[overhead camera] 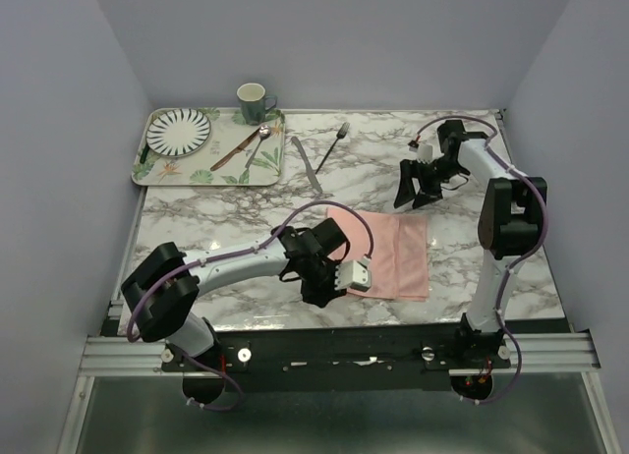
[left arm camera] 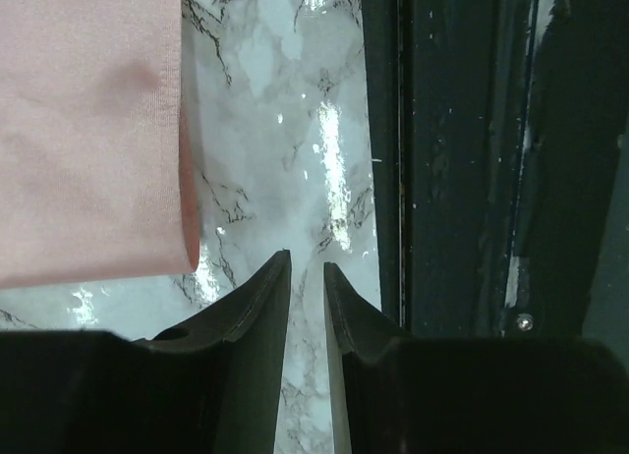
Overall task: Fold the napkin into a case and place the utensils inside
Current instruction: Rotate the rectangle-folded napkin at the center of the board.
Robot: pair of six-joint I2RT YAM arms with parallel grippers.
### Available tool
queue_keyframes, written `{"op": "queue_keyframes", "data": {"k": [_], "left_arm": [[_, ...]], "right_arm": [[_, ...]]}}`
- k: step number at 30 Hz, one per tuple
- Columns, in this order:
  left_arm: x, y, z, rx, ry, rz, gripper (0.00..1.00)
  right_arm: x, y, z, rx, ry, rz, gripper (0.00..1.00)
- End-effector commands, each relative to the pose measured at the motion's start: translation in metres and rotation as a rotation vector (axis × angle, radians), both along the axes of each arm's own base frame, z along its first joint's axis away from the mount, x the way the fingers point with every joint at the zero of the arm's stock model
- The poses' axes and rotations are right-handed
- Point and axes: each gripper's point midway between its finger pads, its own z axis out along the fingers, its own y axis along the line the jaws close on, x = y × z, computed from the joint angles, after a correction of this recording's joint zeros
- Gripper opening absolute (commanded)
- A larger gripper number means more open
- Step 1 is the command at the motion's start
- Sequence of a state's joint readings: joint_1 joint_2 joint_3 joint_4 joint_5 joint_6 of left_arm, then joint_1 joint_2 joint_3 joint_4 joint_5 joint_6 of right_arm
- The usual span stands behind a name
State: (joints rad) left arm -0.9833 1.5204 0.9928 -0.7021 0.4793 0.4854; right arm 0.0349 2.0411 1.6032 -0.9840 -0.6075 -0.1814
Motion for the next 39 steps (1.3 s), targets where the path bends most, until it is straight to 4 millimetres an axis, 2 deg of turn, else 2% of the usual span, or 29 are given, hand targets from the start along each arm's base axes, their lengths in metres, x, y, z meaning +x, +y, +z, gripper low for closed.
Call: {"op": "queue_keyframes", "data": {"k": [1, 6, 9, 12, 13, 14, 16, 17, 18, 19, 20, 21, 22, 23, 24, 26, 29, 32, 33, 36, 39], "left_arm": [[0.015, -0.011, -0.023, 0.024, -0.101, 0.005, 0.33], [0.039, -0.007, -0.051, 0.109, -0.198, 0.057, 0.29], [0.049, -0.001, -0.059, 0.126, -0.211, 0.061, 0.27], [0.072, 0.007, -0.062, 0.143, -0.192, 0.117, 0.27], [0.086, 0.013, -0.062, 0.146, -0.184, 0.157, 0.27], [0.100, 0.009, -0.057, 0.131, -0.197, 0.173, 0.27], [0.117, 0.011, -0.061, 0.139, -0.190, 0.207, 0.27], [0.138, 0.009, -0.053, 0.118, -0.206, 0.245, 0.27], [0.148, 0.011, -0.058, 0.128, -0.203, 0.266, 0.27], [0.159, 0.009, -0.058, 0.125, -0.210, 0.287, 0.27], [0.181, 0.000, -0.047, 0.095, -0.241, 0.317, 0.28], [0.194, 0.006, -0.056, 0.115, -0.218, 0.353, 0.29], [0.203, 0.005, -0.055, 0.109, -0.210, 0.368, 0.29], [0.220, -0.004, -0.043, 0.072, -0.225, 0.379, 0.29], [0.226, -0.001, -0.048, 0.075, -0.205, 0.389, 0.30], [0.243, -0.005, -0.038, 0.044, -0.235, 0.388, 0.31], [0.253, 0.001, -0.027, 0.004, -0.206, 0.394, 0.35], [0.245, 0.004, 0.001, -0.076, -0.174, 0.341, 0.38], [0.238, 0.008, 0.014, -0.104, -0.198, 0.326, 0.40], [0.216, 0.004, 0.033, -0.154, -0.205, 0.292, 0.43], [0.200, -0.012, 0.034, -0.141, -0.229, 0.287, 0.47]], "right_arm": [[0.013, 0.010, -0.004, 0.019, -0.006, 0.006, 0.81], [0.007, 0.004, -0.017, -0.022, 0.021, 0.014, 0.81], [0.003, -0.002, -0.018, -0.050, 0.015, 0.024, 0.81], [-0.002, -0.007, -0.014, -0.061, 0.009, 0.037, 0.82], [-0.003, -0.009, -0.013, -0.062, 0.012, 0.037, 0.82], [-0.002, -0.012, -0.011, -0.064, 0.009, 0.032, 0.83], [-0.003, -0.017, -0.006, -0.053, 0.017, 0.015, 0.84], [0.000, -0.019, -0.003, -0.051, 0.008, 0.006, 0.84], [0.000, -0.018, 0.000, -0.039, 0.010, 0.002, 0.84], [0.000, -0.025, 0.004, -0.030, 0.013, -0.024, 0.84], [0.000, -0.026, 0.007, -0.026, 0.011, -0.030, 0.84], [-0.003, -0.026, 0.007, -0.018, 0.018, -0.032, 0.84], [-0.005, -0.027, 0.010, -0.018, 0.011, -0.030, 0.83], [-0.006, -0.027, 0.010, -0.020, 0.010, -0.027, 0.83], [-0.009, -0.028, 0.008, -0.028, 0.019, -0.028, 0.83], [-0.009, -0.030, 0.007, -0.039, 0.016, -0.024, 0.82], [-0.010, -0.033, 0.006, -0.053, 0.017, -0.025, 0.79], [-0.014, -0.037, 0.001, -0.073, 0.021, -0.022, 0.76], [-0.017, -0.038, -0.001, -0.083, 0.024, -0.021, 0.74], [-0.023, -0.045, -0.009, -0.123, 0.027, -0.018, 0.70], [-0.024, -0.049, -0.012, -0.136, 0.023, -0.020, 0.63]]}}
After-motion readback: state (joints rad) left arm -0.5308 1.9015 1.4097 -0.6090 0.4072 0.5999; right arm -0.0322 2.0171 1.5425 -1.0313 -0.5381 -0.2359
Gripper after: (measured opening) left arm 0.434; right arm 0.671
